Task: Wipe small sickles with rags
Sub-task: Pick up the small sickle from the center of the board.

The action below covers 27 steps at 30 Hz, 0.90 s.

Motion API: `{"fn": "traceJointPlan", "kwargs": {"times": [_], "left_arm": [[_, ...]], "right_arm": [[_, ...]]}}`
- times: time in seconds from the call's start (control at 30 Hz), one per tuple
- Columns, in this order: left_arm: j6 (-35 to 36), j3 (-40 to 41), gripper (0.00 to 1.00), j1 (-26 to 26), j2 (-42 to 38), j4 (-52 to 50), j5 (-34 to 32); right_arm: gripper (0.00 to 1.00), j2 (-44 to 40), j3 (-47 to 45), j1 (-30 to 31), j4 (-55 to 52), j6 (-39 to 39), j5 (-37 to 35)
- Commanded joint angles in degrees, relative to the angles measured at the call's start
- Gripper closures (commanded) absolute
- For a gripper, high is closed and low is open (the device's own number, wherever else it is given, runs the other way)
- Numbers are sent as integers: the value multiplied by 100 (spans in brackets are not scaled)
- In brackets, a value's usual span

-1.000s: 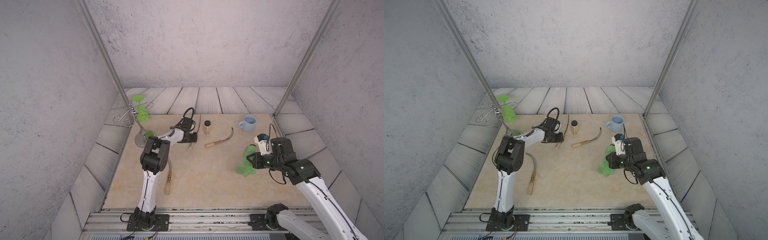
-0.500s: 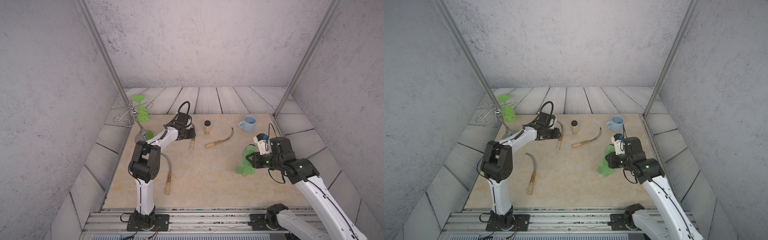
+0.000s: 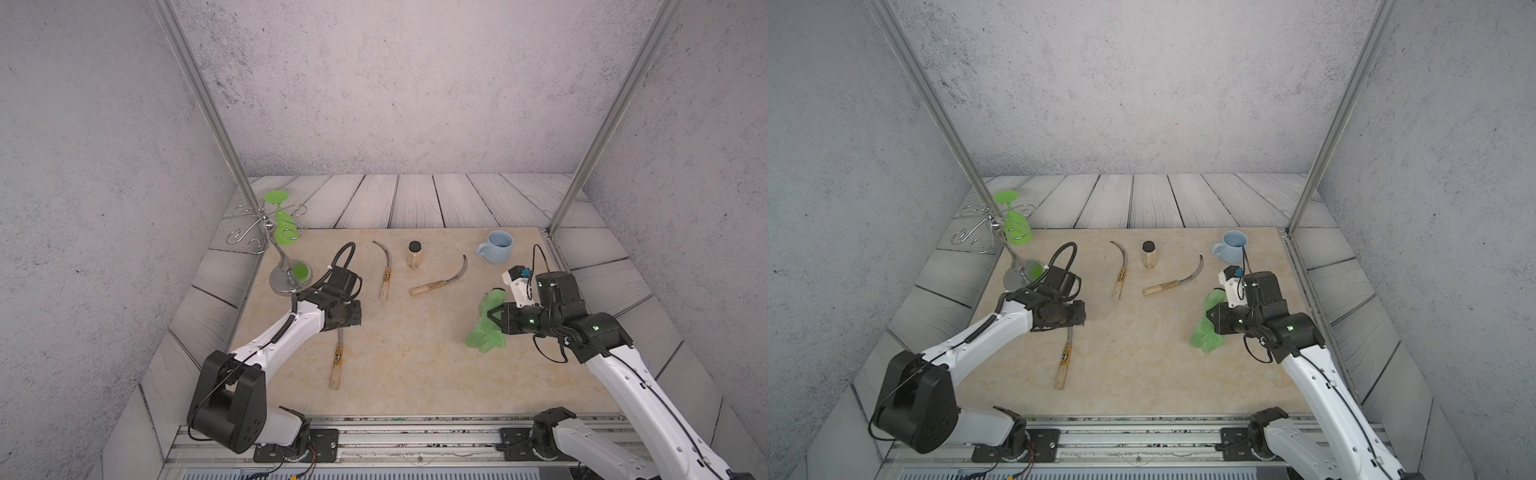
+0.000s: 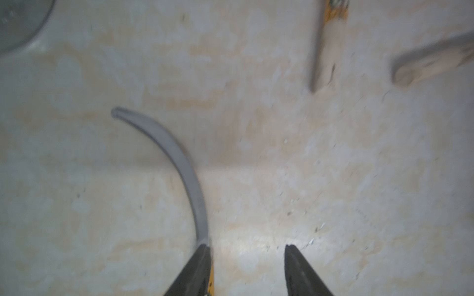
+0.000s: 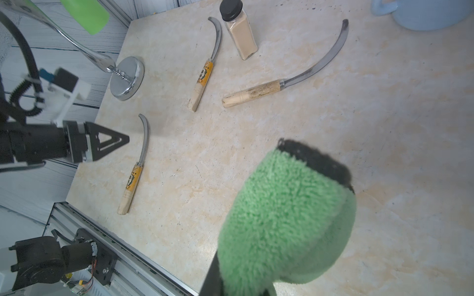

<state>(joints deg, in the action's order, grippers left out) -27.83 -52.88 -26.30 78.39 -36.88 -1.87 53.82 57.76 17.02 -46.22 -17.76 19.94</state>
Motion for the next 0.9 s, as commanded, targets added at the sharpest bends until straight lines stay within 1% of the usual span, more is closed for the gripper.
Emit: {"fn": "traceJointPlan", "kwargs": {"times": [0.0, 0.13, 0.3, 0.4, 0.53, 0.7, 0.87], "left_arm": [[-648, 325, 50, -427, -470, -742, -632], [-1343, 946, 49, -827, -1065, -974, -817], [-1694, 1515, 46, -875, -1648, -1115, -903], [-1800, 1817, 46, -872, -1827, -948, -876], [-1802, 2094, 46, -854, -1796, -559, -664], [-1790, 2116, 47, -854, -1506, -574, -465], [-1778, 2325, 47, -815, -1370, -427, -121]], "right_arm": [[84, 74, 41, -27, 125, -7, 148], [84, 172, 60, -24, 229, -91, 237], [84, 258, 51, -28, 299, -192, 372], [84, 278, 68, -34, 256, -182, 340], [84, 254, 69, -26, 218, -183, 273], [83, 250, 91, -23, 185, -195, 244], [83, 258, 121, -29, 182, -196, 185]]}}
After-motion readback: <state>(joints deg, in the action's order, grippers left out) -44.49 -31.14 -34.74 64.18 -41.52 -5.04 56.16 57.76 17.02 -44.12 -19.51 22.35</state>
